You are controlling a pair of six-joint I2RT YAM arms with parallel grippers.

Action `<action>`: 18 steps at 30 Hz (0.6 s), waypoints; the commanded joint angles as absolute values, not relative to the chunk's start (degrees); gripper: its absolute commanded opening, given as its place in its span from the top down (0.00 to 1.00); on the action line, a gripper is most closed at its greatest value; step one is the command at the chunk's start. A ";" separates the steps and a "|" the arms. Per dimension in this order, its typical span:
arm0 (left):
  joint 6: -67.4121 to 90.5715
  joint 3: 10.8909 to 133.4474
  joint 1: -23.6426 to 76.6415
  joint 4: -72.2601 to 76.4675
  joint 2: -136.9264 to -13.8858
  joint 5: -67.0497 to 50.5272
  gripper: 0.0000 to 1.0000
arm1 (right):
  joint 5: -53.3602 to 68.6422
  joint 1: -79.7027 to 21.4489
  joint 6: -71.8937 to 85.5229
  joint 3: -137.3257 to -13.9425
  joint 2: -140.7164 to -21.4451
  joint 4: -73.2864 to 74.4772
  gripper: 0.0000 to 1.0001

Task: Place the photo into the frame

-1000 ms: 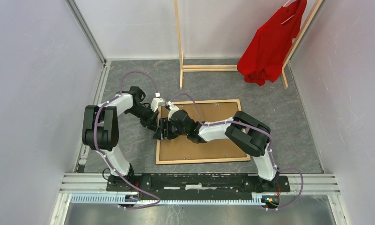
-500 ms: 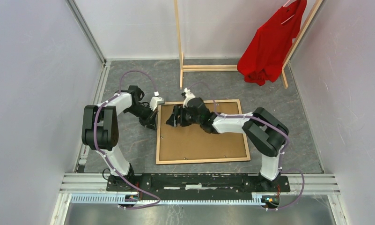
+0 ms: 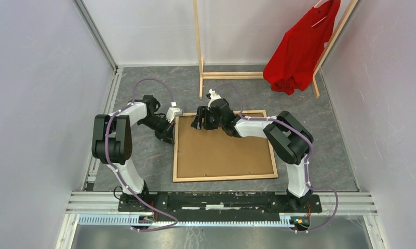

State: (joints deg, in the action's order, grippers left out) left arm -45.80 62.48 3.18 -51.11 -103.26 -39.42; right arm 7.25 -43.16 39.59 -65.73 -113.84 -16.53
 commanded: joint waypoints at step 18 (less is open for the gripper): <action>-48.56 63.90 2.95 -51.52 -105.03 -42.03 0.86 | 5.91 -40.56 40.23 -73.70 -121.59 -18.13 0.30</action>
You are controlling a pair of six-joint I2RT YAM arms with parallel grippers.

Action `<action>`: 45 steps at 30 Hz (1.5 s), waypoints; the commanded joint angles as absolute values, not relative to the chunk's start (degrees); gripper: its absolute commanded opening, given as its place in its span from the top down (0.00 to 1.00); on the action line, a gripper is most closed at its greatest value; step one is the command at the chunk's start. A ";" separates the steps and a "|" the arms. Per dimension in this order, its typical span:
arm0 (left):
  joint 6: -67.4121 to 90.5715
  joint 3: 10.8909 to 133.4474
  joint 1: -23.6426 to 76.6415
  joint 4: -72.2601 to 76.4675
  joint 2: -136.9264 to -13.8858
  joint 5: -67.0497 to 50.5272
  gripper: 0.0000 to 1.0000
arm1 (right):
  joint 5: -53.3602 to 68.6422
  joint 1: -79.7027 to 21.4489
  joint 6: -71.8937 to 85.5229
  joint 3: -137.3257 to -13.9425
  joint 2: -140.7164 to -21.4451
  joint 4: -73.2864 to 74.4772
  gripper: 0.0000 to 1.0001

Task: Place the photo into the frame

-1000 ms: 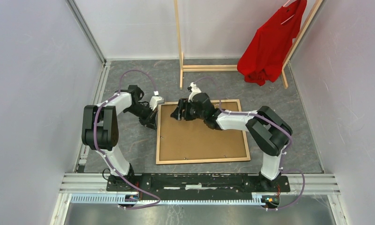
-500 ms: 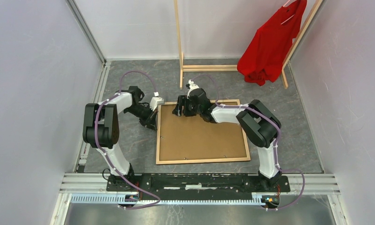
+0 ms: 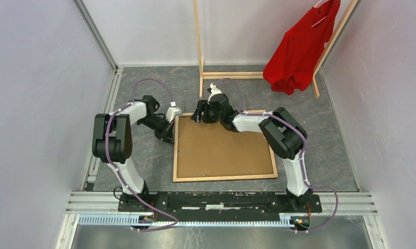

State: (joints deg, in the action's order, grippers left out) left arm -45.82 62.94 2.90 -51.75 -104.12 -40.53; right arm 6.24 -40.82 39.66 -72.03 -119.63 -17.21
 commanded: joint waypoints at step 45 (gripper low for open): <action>-50.47 65.39 2.41 -54.50 -99.89 -38.07 0.88 | 3.09 -36.32 38.64 -63.04 -104.48 -19.78 0.21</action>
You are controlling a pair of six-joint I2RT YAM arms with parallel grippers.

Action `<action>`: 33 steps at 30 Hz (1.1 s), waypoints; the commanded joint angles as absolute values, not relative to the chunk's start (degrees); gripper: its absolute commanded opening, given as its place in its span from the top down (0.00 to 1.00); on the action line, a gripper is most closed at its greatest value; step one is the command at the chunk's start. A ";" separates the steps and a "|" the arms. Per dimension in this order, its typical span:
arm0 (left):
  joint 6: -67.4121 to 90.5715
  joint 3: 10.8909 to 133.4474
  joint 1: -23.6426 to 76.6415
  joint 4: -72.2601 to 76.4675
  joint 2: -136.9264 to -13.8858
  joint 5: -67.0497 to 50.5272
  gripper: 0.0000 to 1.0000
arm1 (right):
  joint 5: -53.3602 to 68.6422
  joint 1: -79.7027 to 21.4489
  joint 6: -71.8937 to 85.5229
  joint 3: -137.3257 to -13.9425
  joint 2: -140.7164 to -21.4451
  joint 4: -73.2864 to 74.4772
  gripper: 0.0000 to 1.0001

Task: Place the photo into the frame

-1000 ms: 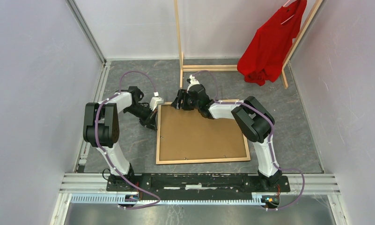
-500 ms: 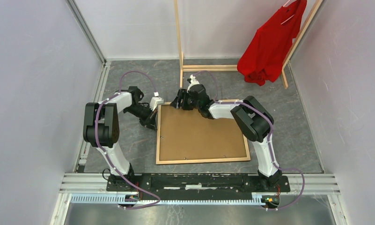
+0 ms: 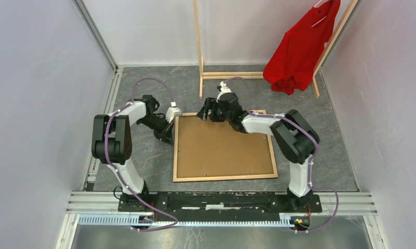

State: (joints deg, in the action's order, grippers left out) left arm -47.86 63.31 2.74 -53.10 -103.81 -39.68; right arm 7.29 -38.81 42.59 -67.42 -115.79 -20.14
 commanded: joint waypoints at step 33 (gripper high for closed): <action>-54.22 55.99 4.35 -50.49 -96.70 -32.47 0.87 | -9.78 -14.69 36.30 -31.34 -74.38 -6.30 0.03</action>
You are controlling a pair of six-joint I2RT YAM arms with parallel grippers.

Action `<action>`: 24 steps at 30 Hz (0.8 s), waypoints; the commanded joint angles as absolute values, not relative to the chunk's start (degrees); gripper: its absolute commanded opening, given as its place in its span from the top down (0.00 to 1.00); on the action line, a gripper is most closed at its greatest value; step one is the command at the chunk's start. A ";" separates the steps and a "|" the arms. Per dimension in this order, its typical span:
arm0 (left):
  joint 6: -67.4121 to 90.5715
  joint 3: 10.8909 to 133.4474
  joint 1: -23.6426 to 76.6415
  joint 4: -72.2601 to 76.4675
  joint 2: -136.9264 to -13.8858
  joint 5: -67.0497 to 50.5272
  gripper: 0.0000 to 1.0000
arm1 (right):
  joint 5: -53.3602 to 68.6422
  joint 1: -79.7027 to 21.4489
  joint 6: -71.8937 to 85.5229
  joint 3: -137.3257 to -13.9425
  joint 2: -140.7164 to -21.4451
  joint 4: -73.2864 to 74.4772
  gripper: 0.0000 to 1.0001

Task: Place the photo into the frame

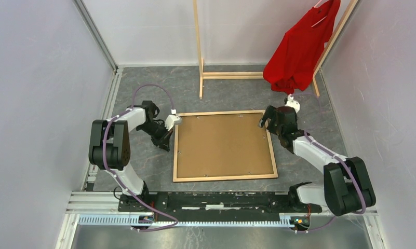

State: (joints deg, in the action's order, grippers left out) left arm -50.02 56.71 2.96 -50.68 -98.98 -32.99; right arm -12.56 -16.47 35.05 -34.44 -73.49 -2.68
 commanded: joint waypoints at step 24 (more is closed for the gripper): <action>-51.17 53.71 31.76 -58.14 -88.73 -29.85 0.44 | -5.07 -19.91 25.91 -73.72 -107.91 4.71 0.02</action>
